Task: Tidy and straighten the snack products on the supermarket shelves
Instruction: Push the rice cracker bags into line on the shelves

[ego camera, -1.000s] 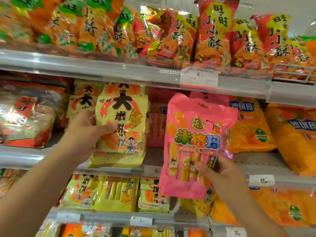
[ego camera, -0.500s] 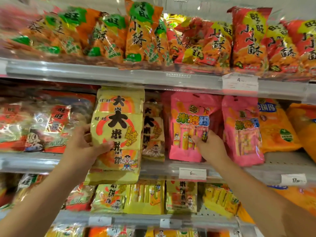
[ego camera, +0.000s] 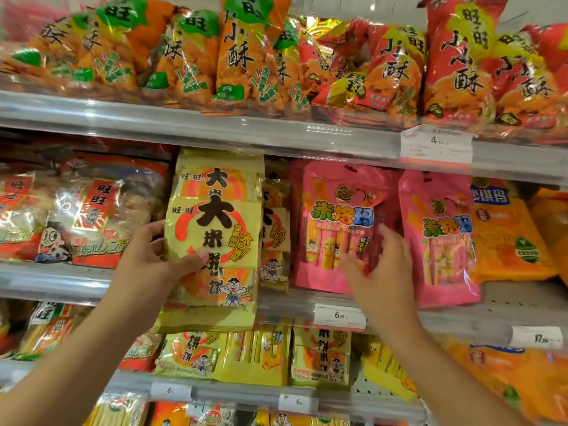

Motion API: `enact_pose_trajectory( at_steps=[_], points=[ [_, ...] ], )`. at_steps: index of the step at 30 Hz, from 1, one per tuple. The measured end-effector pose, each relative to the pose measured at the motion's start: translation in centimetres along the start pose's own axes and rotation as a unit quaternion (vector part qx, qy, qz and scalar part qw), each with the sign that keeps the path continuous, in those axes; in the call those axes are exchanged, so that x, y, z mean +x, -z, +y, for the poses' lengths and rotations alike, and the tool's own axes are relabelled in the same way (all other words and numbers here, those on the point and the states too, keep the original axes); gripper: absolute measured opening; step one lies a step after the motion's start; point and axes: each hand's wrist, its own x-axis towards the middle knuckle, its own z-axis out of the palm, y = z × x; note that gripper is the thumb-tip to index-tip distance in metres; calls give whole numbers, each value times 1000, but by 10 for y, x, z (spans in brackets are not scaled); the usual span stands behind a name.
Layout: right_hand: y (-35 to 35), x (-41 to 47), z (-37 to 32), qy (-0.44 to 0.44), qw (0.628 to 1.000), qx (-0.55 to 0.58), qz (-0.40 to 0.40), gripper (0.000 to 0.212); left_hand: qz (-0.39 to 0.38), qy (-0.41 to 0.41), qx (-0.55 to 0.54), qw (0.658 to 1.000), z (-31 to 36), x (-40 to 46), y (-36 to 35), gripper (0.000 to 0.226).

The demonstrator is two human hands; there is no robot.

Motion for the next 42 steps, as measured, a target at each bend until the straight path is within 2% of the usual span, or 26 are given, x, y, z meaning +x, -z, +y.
enact_pose_trajectory(
  at_steps=[2, 4, 7, 8, 11, 14, 18, 20, 23, 27, 30, 37, 42],
  points=[
    [-3, -28, -22, 85, 995, 24, -44, 51, 7, -3, 3, 1000, 1, -7, -3, 91],
    [-14, -36, -50, 56, 985, 73, -149, 48, 10, -7, 9, 1000, 2, -14, -5, 90],
    [-44, -27, -80, -1, 959, 119, -257, 81, 18, -9, 34, 999, 5, -21, -3, 91],
    [-54, -24, -87, -5, 958, 112, -263, 88, 24, -11, 37, 999, 8, -22, -1, 89],
    [-80, -15, -99, -9, 965, 98, -243, 90, 31, -20, 27, 999, 13, -15, 12, 78],
    [-106, -3, -108, -30, 969, 91, -229, 95, 3, -36, 30, 999, 19, 2, 27, 71],
    [-140, 25, -126, -92, 973, 102, -185, 93, -37, -103, 144, 983, 24, 28, 58, 70],
    [-157, 39, -135, -118, 978, 69, -161, 93, -46, -163, 245, 955, 22, 39, 82, 74],
    [-180, 48, -144, -161, 977, 62, -128, 91, -104, -277, 411, 862, 8, 53, 109, 58],
    [-205, 48, -154, -159, 982, -45, -88, 78, -193, -316, 483, 793, -11, 66, 119, 58],
    [-216, 45, -158, -142, 977, -137, -78, 52, -216, -368, 518, 741, -20, 71, 117, 62],
    [-228, 39, -153, -120, 946, -270, -135, 25, -232, -375, 562, 699, -43, 74, 111, 61],
    [-235, 34, -154, -118, 930, -318, -138, 36, -239, -367, 579, 688, -50, 74, 110, 58]
  ],
)
